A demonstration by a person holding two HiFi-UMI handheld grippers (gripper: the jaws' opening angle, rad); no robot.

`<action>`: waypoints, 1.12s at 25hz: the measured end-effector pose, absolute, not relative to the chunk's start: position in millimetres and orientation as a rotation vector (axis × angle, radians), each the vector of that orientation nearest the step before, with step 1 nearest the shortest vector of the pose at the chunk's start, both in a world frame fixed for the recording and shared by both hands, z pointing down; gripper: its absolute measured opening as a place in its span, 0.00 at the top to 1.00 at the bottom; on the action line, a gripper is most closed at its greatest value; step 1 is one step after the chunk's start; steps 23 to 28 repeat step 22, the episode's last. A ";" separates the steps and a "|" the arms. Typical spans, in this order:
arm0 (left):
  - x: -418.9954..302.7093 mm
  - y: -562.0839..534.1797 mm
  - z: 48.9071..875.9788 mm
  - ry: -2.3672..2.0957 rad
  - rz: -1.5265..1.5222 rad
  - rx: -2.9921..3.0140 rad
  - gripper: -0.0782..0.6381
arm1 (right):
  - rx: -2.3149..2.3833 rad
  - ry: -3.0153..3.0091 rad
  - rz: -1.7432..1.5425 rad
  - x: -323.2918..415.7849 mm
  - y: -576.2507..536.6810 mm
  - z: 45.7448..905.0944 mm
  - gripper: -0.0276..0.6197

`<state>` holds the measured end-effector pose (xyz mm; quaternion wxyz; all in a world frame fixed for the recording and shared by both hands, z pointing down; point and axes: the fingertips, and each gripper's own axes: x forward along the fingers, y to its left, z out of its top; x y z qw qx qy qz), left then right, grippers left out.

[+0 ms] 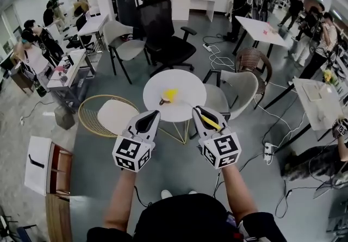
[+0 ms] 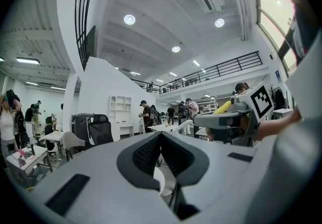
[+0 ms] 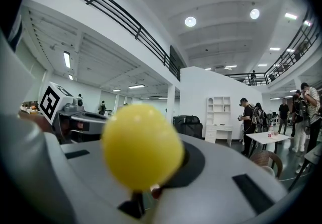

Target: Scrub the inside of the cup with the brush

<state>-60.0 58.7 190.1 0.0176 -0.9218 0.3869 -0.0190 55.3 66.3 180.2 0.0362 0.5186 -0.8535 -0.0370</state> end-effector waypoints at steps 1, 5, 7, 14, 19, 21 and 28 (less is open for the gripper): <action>-56.4 59.4 188.3 1.203 -0.055 -2.862 0.87 | 1.593 -2.620 -0.112 59.3 67.1 179.4 0.88; -48.3 62.0 185.3 1.215 -0.053 -2.852 0.87 | 1.589 -2.622 -0.108 68.1 70.1 177.7 0.88; -46.2 62.3 184.9 1.216 -0.054 -2.850 0.87 | 1.588 -2.623 -0.110 69.7 70.7 176.9 0.88; -39.0 66.6 187.5 1.233 -0.063 -2.835 0.87 | 1.572 -2.633 -0.113 76.5 75.2 178.6 0.88; -39.1 70.6 185.6 1.244 -0.051 -2.834 0.87 | 1.565 -2.636 -0.112 78.3 78.0 179.0 0.88; -37.9 69.6 182.9 1.242 -0.053 -2.826 0.87 | 1.562 -2.638 -0.112 78.5 76.6 177.6 0.88; -37.1 68.9 181.4 1.240 -0.053 -2.824 0.87 | 1.561 -2.640 -0.112 78.6 75.7 176.7 0.88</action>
